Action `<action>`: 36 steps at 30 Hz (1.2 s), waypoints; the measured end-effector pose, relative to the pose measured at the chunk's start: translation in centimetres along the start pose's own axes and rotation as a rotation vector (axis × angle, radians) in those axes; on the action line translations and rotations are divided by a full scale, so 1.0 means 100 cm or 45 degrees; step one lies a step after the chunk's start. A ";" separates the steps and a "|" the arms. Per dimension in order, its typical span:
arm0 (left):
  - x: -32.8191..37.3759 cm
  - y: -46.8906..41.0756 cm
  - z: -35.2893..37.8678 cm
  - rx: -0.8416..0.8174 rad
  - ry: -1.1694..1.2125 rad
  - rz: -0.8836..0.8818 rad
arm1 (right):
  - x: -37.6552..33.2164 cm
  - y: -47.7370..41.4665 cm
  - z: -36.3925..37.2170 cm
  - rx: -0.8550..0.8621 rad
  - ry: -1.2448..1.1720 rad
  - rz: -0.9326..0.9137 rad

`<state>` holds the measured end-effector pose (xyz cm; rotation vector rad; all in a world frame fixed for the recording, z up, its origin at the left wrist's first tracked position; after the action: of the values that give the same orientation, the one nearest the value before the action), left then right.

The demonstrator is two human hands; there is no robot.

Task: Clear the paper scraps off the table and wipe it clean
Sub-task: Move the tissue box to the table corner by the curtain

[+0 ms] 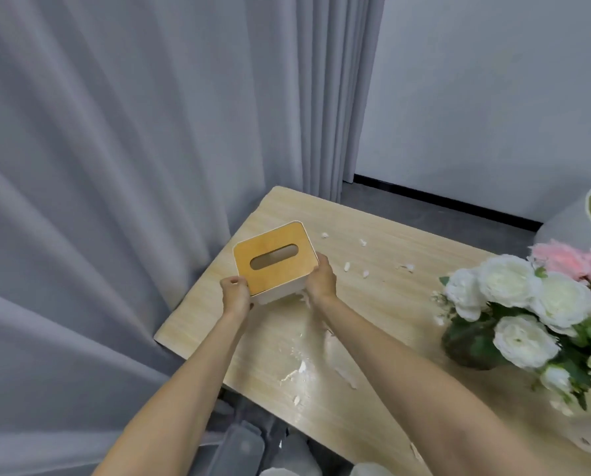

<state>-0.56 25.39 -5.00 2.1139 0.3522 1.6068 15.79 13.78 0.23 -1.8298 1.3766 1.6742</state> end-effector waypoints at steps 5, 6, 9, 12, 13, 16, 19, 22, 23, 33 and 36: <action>0.005 -0.046 -0.013 -0.004 -0.023 -0.108 | -0.017 -0.050 0.052 -0.082 0.193 -0.006; 0.003 -0.056 -0.013 -0.007 -0.029 -0.109 | -0.019 -0.060 0.062 -0.100 0.224 -0.007; 0.002 -0.073 -0.011 -0.008 -0.045 -0.136 | -0.022 -0.087 0.089 -0.145 0.291 0.010; -0.004 -0.090 -0.006 -0.010 0.016 -0.183 | -0.027 -0.110 0.108 -0.147 0.366 -0.013; -0.003 -0.092 -0.004 -0.016 0.043 -0.197 | -0.028 -0.117 0.113 -0.147 0.390 -0.028; -0.001 -0.096 -0.001 -0.003 0.082 -0.217 | -0.030 -0.136 0.127 -0.168 0.415 -0.046; -0.002 -0.101 0.001 0.010 0.148 -0.277 | -0.032 -0.152 0.139 -0.179 0.399 -0.042; 0.001 -0.105 0.003 0.034 0.239 -0.331 | -0.034 -0.164 0.147 -0.179 0.353 -0.032; 0.004 -0.104 0.002 0.039 0.245 -0.340 | -0.032 -0.168 0.149 -0.165 0.333 -0.016; 0.015 -0.115 0.004 0.089 0.278 -0.385 | -0.027 -0.177 0.159 -0.108 0.247 0.015; 0.014 -0.121 0.007 0.097 0.258 -0.358 | -0.021 -0.172 0.163 -0.152 0.232 0.070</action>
<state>1.40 36.34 -10.03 1.8586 0.7528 1.6614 19.90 35.44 -8.59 -2.0747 1.4382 1.6849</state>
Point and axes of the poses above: each hand's wrist, its own y-axis away from the middle knuckle, its own z-axis out of the palm, x = y × z, the point moved 7 cm from there along -y, towards the middle knuckle, and after that the axes turned 5 degrees about x, right-handed, at the moved point
